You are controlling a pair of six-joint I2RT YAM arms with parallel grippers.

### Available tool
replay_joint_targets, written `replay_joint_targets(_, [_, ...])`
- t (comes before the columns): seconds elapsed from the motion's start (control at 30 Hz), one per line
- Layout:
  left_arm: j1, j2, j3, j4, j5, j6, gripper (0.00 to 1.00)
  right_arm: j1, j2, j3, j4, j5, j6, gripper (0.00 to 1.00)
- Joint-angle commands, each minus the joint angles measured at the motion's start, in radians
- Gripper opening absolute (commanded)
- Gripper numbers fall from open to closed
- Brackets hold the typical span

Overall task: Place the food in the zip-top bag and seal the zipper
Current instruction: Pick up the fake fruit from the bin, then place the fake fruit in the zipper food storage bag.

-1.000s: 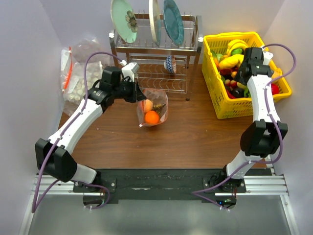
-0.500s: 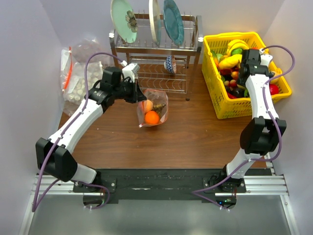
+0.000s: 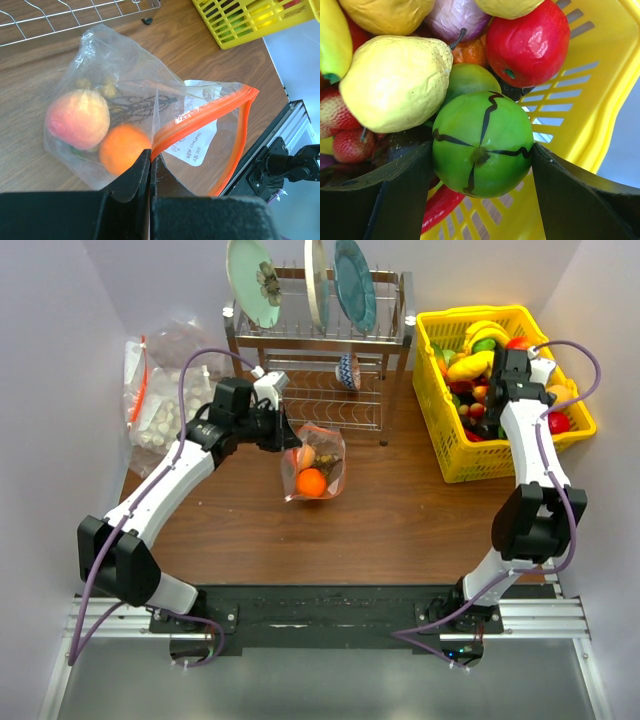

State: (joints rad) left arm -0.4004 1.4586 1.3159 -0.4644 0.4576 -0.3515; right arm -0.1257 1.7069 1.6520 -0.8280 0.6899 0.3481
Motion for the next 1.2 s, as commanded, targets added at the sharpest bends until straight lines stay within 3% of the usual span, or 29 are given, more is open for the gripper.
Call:
replay_joint_targets(0.0, [-0.003, 0.000, 0.017, 0.024, -0.007, 0.013, 0.00, -0.003, -0.093, 0.020, -0.042, -0.104, 0.037, 0.60])
replay_joint_targets(0.3, [-0.005, -0.004, 0.020, 0.021, -0.022, 0.011, 0.00, -0.002, -0.168, 0.138, -0.053, -0.371, 0.037, 0.55])
replay_joint_targets(0.43, [-0.006, 0.000, 0.026, 0.018, -0.028, 0.009, 0.00, 0.003, -0.219, 0.115, 0.032, -0.628, 0.049, 0.52])
replay_joint_targets(0.73, [-0.031, 0.022, 0.071, -0.016, -0.060, 0.000, 0.00, 0.050, -0.308, 0.100, 0.108, -0.973, 0.054, 0.47])
replay_joint_targets(0.9, [-0.051, 0.037, 0.097, -0.023, -0.092, -0.012, 0.00, 0.236, -0.340, 0.043, 0.136, -1.063, 0.042, 0.47])
replay_joint_targets(1.0, [-0.060, 0.054, 0.115, -0.034, -0.100, -0.018, 0.00, 0.316, -0.377, -0.056, 0.232, -1.147, 0.086, 0.47])
replay_joint_targets(1.17, [-0.063, 0.071, 0.146, -0.066, -0.123, -0.029, 0.00, 0.481, -0.420, -0.210, 0.351, -1.162, 0.114, 0.46])
